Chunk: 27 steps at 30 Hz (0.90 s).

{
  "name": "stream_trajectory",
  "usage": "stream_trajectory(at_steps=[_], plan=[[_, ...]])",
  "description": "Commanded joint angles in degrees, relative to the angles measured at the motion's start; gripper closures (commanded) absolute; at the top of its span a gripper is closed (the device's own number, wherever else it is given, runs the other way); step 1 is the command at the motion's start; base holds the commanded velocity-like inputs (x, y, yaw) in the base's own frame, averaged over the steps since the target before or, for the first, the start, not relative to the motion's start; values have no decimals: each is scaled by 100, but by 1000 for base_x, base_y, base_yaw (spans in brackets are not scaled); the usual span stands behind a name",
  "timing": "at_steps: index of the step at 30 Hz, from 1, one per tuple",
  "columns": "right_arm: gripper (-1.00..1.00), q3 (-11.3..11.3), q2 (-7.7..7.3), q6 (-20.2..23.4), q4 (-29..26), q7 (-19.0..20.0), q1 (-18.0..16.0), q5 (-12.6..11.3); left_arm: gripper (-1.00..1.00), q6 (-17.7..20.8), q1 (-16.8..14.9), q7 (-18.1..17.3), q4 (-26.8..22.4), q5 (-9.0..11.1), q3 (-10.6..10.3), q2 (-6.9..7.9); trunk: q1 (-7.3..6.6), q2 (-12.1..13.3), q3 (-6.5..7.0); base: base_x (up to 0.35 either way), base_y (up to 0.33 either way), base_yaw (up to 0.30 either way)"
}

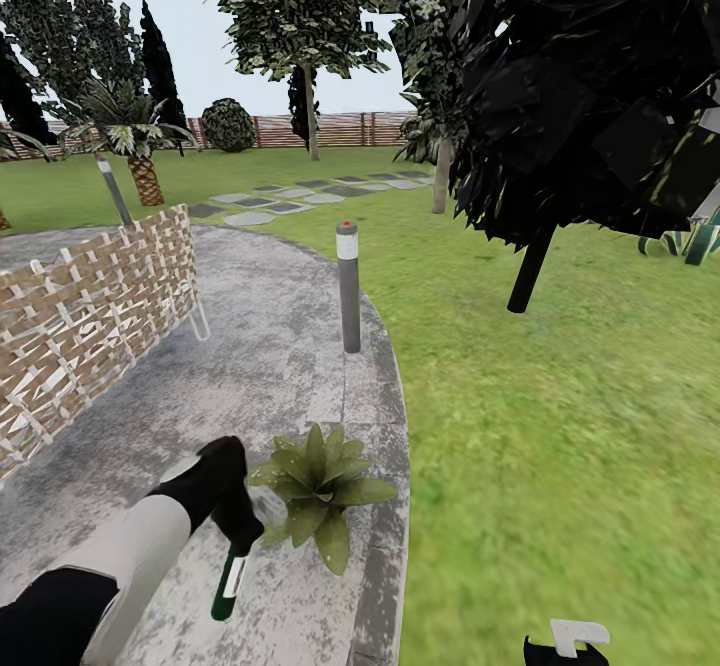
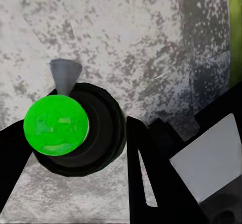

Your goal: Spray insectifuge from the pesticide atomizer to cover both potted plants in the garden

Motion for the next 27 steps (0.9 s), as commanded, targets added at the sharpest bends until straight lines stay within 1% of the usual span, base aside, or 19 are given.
stream_trajectory(at_steps=[1,2,4,6,10,13,20,27], plan=[[-100,49,0,-18,4,-12,-4,-50,100,35,-28,-146,-12,-155,-24,-5,-1,-2,-6,0,0,17],[-100,49,0,-18,2,-12,-3,-49,100,39,-50,-299,-12,-328,-32,-19,-1,-2,-6,0,0,104],[-100,49,0,-18,2,-13,-2,-51,100,41,-60,-529,-12,-515,-37,-49,-1,-2,-6,0,0,192],[-100,49,2,-18,-1,-13,-3,-54,100,42,-68,-647,-19,-588,-35,-49,-1,-2,-6,0,0,254],[-100,49,3,-18,-4,-13,-3,-55,100,44,-78,-686,-29,-612,-31,-58,-1,-2,-6,2,-1,272],[-100,49,1,-18,-3,-13,-2,-55,100,61,-80,-690,-35,-614,-30,-45,-1,-2,-6,86,-137,196],[-100,53,-15,-26,15,-11,-2,-41,100,161,-66,-683,-194,-614,-39,-35,-1,-2,-6,143,-240,12],[-100,49,-9,-20,4,-13,-2,-49,100,171,-64,-681,-197,-614,-39,-21,-1,-2,-6,-22,-269,16]])
